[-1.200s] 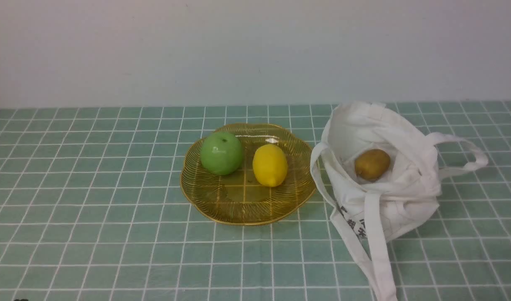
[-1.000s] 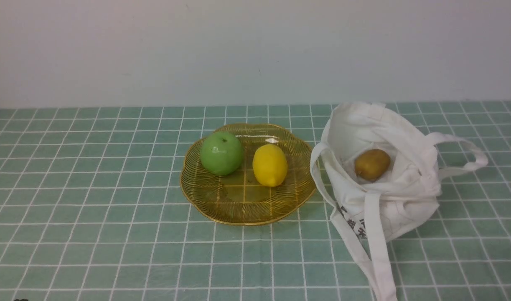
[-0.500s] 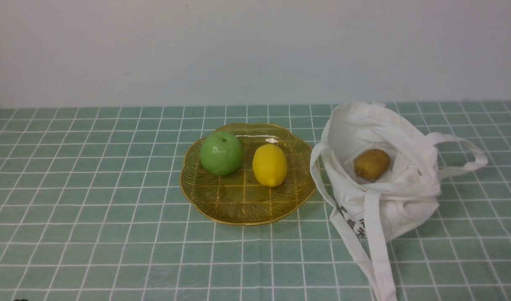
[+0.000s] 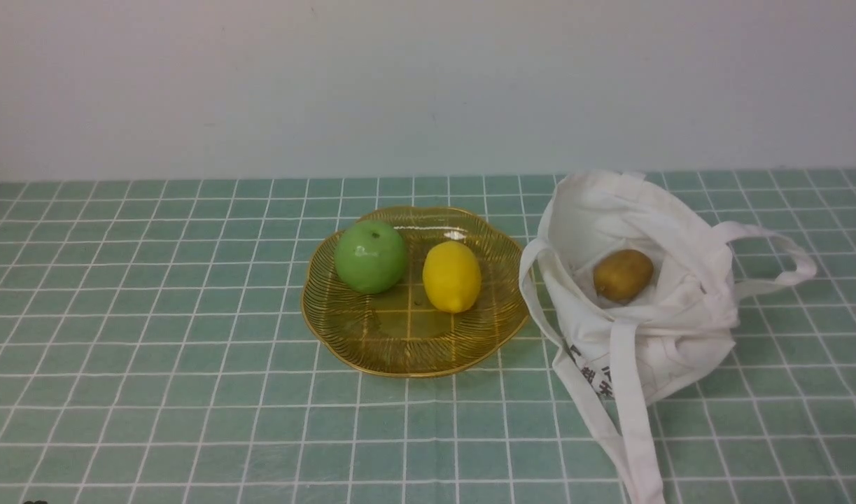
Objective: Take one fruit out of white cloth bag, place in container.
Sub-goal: 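Reach for the kiwi in the white bag with the right gripper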
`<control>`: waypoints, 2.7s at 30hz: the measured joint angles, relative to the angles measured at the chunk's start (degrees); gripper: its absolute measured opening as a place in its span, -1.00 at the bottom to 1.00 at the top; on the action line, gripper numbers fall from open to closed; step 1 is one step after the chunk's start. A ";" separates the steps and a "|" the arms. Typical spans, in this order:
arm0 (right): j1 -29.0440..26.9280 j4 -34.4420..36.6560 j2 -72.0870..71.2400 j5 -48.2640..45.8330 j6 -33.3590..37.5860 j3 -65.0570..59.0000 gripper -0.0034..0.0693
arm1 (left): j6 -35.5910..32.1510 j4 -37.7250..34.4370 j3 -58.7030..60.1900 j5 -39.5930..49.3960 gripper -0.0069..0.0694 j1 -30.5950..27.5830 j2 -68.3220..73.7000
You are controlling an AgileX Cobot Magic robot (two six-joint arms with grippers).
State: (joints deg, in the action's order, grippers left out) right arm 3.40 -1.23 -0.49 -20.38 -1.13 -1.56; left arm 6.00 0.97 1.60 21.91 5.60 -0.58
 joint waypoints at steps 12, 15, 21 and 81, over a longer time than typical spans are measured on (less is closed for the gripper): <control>0.00 -2.75 0.00 -0.16 0.05 0.04 -0.95 | 0.00 0.00 0.00 0.00 -0.84 0.00 0.00; 0.00 -3.85 0.00 -0.20 0.05 0.04 -0.95 | 0.00 0.00 0.00 0.00 -0.84 0.00 0.00; 0.12 16.82 0.00 5.59 -18.91 -0.14 -0.95 | 0.00 0.00 0.00 0.00 -0.84 0.00 0.00; 6.62 5.72 120.40 -38.32 -4.19 97.65 -0.24 | 0.00 0.00 0.00 0.00 -0.84 0.00 0.00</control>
State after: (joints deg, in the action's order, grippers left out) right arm 10.02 4.49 119.91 -58.70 -5.32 96.09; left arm 6.00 0.97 1.60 21.91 5.60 -0.58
